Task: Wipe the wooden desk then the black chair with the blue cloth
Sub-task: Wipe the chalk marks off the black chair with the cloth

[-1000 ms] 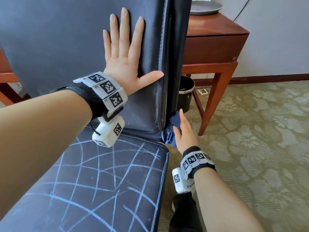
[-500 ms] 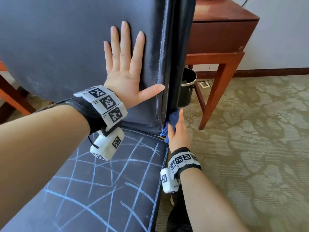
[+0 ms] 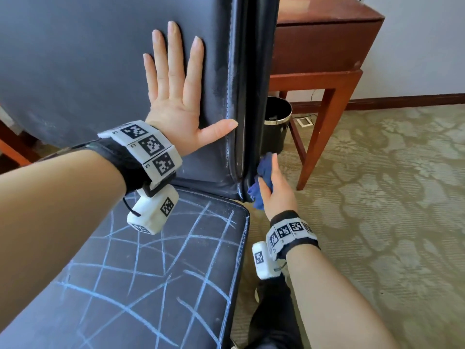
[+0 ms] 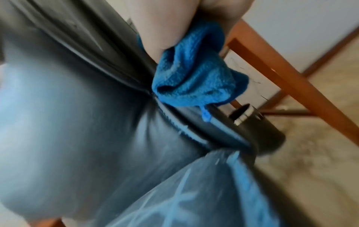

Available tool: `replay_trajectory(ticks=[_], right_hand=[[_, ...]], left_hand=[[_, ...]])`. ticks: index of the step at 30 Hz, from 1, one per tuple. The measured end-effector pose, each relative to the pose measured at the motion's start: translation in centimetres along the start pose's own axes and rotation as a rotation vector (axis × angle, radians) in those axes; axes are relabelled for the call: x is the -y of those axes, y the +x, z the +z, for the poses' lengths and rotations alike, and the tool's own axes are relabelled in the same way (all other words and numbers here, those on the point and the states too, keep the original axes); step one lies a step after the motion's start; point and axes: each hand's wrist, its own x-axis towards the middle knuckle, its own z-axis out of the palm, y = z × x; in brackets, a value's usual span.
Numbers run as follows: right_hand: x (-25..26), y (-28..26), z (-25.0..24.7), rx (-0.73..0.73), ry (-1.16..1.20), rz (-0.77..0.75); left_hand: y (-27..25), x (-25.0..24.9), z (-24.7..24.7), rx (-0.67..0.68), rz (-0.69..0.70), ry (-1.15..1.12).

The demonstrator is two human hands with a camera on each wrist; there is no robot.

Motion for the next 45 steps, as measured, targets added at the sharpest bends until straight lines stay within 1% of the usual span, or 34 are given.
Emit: replay_trajectory(ticks=[2,4,5,7,10,12,13,15,17,19,23,27,29,32,34,37,42,43,45], right_hand=[[1.6,-0.1,1.0,-0.009,0.054,0.017],[2.2,-0.8,2.3,-0.040,0.033,0.075],[2.1,-1.0,2.9,-0.032,0.017,0.086],[1.3,-1.1,3.3,-0.015,0.059,0.053],[-0.2,-1.0,2.6,0.043,0.188,-0.025],[-0.8,-1.1,1.8,0.035,0.223,-0.082],[-0.9,-1.2,1.5,0.001,0.231,-0.107],[-1.0,-0.9,1.3,-0.111,0.239,-0.129],[-0.8,-0.6,1.5,-0.197,0.276,-0.065],[-0.7,-0.5,1.9,-0.231,0.275,-0.049],[-0.7,-0.8,2.4,-0.289,0.098,-0.187],[-0.8,-0.5,2.9,-0.438,-0.075,-0.343],[-1.0,-0.2,3.1,-0.416,-0.101,-0.377],[-1.6,0.1,3.3,-0.317,-0.111,-0.356],[-1.6,0.0,3.3,-0.283,-0.115,-0.335],[-1.2,-0.3,3.0,-0.282,-0.034,-0.302],[-0.6,-0.6,2.6,-0.300,0.097,-0.356],[-0.5,-0.7,2.6,-0.302,0.082,-0.357],[-0.6,-0.9,2.7,-0.325,-0.022,-0.369]], left_hand=[[-0.1,-0.1,-0.1,0.010,-0.007,0.000],[0.0,-0.1,0.0,0.006,-0.013,-0.006],[0.0,0.1,0.1,-0.001,-0.015,-0.005],[0.1,0.3,0.3,-0.002,-0.014,-0.006],[0.1,0.3,0.1,0.010,-0.012,-0.014],[0.0,0.2,0.0,0.005,-0.007,-0.014],[-0.1,0.2,0.0,0.001,-0.007,-0.015],[-0.1,0.1,0.0,-0.001,-0.014,-0.017],[-0.1,-0.1,-0.1,0.002,-0.028,-0.027],[-0.1,-0.1,-0.2,0.004,-0.031,-0.033],[-0.1,0.0,-0.1,0.000,-0.019,-0.018],[0.0,0.1,0.1,-0.015,-0.006,-0.018],[0.0,0.1,0.0,-0.014,-0.010,-0.025],[0.0,0.2,0.1,-0.012,-0.014,-0.028],[0.0,0.2,0.2,-0.009,-0.016,-0.025],[0.0,0.3,0.2,-0.012,-0.019,-0.029],[-0.2,0.1,0.0,-0.008,-0.023,-0.015],[-0.2,0.0,0.0,-0.007,-0.021,-0.015],[-0.2,0.0,-0.1,-0.006,-0.016,-0.013]])
